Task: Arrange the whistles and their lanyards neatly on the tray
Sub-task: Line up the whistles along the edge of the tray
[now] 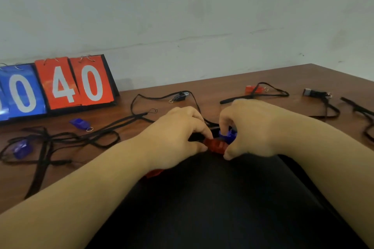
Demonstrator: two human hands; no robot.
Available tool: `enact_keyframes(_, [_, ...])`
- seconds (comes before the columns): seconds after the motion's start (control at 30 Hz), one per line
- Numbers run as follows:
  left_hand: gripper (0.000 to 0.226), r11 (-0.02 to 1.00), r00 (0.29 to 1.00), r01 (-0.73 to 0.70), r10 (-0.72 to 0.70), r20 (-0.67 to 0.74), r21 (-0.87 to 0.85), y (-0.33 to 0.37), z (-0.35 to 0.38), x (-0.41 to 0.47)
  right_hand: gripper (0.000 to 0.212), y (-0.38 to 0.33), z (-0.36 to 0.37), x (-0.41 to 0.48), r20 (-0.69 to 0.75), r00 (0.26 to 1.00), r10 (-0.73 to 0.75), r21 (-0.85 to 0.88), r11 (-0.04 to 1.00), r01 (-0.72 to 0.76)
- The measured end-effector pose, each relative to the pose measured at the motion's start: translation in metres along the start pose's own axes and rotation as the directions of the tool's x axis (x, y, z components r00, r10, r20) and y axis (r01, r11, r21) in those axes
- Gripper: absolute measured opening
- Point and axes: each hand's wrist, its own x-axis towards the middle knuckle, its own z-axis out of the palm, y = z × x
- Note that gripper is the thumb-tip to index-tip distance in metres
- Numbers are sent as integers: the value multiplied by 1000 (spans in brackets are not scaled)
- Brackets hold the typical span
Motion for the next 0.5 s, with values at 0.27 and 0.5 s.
enact_keyframes(0.27, [39, 999, 1000, -11, 10, 7, 33, -4, 8, 3, 53, 11, 2, 7, -64, 998, 7, 2, 1000, -7])
enact_keyframes(0.5, [51, 1000, 999, -19, 18, 29, 25, -9, 12, 3, 45, 18, 5, 13, -75, 997, -5, 79, 997, 11])
